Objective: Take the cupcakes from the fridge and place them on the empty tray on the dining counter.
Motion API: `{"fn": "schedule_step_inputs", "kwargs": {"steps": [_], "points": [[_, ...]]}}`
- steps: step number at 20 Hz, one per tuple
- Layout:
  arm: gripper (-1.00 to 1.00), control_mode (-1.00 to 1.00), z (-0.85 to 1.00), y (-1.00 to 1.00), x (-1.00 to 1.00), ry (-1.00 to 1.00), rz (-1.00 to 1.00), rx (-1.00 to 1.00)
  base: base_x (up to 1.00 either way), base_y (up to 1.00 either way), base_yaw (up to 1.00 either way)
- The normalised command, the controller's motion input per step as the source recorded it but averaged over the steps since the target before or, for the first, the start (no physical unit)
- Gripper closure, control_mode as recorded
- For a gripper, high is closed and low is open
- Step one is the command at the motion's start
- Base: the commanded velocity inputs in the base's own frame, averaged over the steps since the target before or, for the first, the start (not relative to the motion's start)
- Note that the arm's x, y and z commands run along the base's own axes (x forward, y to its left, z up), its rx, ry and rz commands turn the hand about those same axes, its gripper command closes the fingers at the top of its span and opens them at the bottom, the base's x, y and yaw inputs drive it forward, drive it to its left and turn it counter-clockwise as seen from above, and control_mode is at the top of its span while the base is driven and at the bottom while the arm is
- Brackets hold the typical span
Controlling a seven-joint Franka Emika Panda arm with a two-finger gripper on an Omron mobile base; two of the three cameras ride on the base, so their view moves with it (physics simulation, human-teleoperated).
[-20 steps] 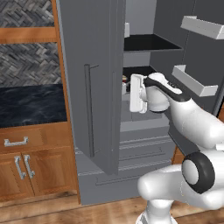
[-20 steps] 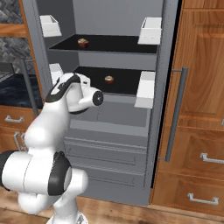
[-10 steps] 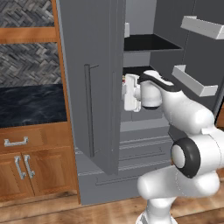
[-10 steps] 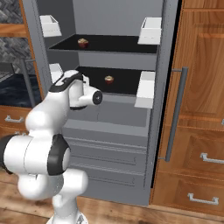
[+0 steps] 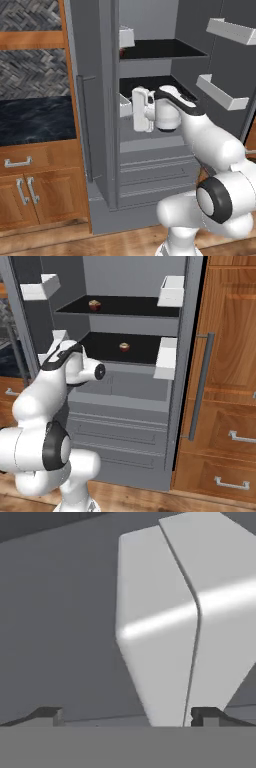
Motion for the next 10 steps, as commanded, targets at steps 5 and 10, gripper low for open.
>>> {"fn": "schedule_step_inputs", "kwargs": {"steps": [5,10], "points": [[-1.0,-1.0,0.27,0.96,-0.93,-0.27,0.23,-0.14,0.0,0.0,0.0],[-1.0,-1.0,0.26,1.0,-0.51,-0.29,0.21,-0.13,0.0,0.0,0.0]]}}
